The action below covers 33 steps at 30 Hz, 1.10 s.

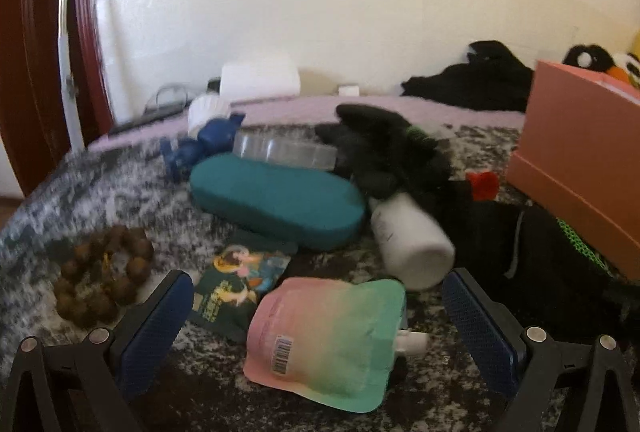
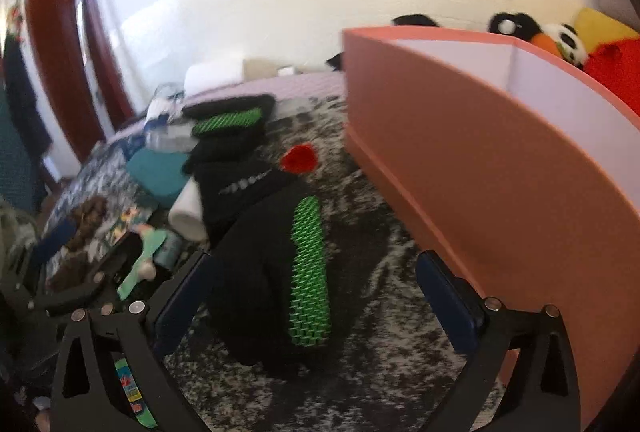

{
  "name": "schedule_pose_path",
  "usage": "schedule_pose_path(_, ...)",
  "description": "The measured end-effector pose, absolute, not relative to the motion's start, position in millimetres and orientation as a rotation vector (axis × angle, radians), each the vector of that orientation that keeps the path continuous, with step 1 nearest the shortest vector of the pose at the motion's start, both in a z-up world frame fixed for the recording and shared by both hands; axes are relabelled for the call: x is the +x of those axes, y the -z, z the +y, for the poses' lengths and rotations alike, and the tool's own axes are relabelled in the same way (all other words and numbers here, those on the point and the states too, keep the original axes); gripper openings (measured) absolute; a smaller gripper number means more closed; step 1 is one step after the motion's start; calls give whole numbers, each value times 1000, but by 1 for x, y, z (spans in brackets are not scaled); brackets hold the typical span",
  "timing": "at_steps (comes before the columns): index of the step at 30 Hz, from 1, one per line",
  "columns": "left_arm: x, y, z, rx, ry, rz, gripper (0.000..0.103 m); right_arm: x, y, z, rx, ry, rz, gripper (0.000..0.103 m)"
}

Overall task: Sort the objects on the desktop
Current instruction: 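Grasp the black green-mesh glove with the right gripper while left gripper approaches pouch, then close the left gripper on the pink-green pouch and lift it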

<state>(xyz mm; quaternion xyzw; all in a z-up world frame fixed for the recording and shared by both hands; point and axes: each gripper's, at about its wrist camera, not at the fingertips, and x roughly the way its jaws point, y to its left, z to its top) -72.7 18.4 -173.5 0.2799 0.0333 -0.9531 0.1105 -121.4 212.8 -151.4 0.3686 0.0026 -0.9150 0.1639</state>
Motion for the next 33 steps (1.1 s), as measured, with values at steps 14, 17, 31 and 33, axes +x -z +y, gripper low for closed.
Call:
schedule_pose_path(14,-96,193,15,1007,2743,140,84,-142,190,192,1176,2520,-37,100)
schedule_pose_path(17,-97,193,27,1000,2747,54,74,-141,193,185,1183,2478,-5,81)
schedule_pose_path(31,-80,181,9,892,2761,154,3,-132,190,189,1168,2470,-111,30)
schedule_pose_path(33,-75,179,11,876,2781,137,3,-131,189,191,1164,2468,-125,30)
